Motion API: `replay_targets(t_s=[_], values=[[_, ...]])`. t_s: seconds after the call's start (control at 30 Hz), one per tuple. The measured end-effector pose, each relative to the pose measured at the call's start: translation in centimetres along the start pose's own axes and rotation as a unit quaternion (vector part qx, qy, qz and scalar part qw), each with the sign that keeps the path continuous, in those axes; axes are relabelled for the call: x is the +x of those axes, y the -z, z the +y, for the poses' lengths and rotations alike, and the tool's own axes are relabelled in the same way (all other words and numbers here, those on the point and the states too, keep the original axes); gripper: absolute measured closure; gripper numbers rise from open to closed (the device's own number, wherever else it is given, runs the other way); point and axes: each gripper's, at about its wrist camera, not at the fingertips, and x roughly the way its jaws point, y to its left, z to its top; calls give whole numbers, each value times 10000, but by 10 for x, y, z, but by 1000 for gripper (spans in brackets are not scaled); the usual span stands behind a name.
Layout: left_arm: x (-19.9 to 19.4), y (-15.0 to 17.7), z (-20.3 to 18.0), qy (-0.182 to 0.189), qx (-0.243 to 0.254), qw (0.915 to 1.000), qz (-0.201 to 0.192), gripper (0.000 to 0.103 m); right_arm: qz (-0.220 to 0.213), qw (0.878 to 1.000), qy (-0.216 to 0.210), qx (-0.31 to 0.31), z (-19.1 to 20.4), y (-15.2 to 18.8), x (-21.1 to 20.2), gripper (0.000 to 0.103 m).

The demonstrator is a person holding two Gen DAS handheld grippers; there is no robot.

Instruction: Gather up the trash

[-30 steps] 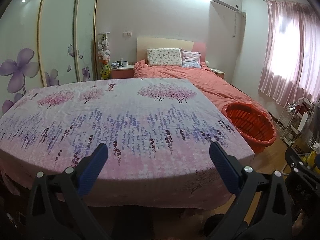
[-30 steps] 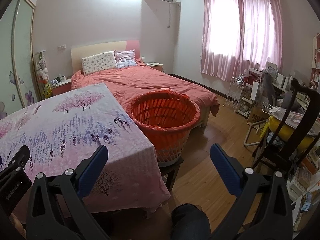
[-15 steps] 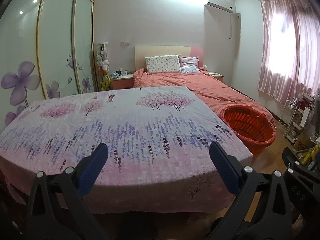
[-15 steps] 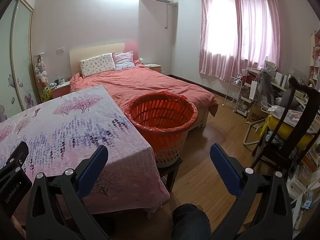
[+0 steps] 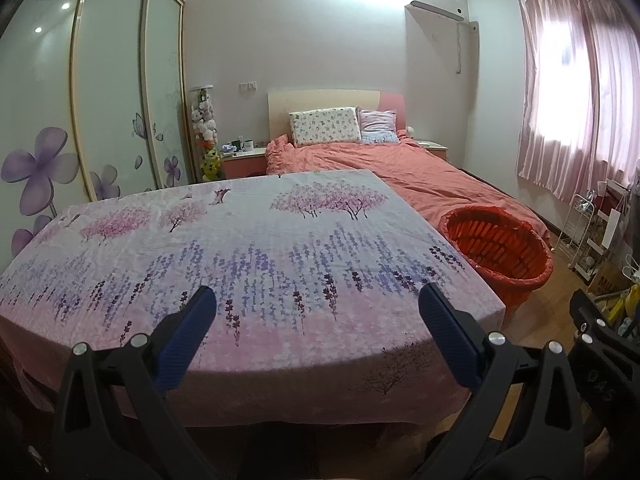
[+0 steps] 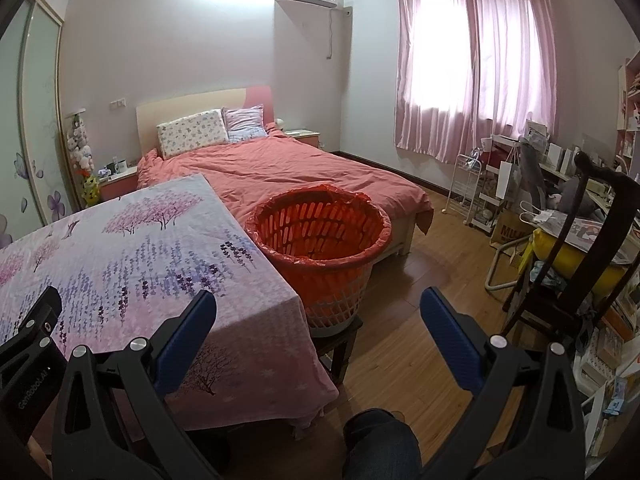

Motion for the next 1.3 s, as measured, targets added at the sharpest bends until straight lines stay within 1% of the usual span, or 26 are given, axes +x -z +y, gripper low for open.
replay_targets(t_s=[0.4,1.3], values=[[3,1,4,18,-87,9999,54,4,-37,10000,-45,-6,1,-2,-2,2],[3,0,5,23,-116,9999,47,4,-26,10000,-37,7,2,0,-2,2]])
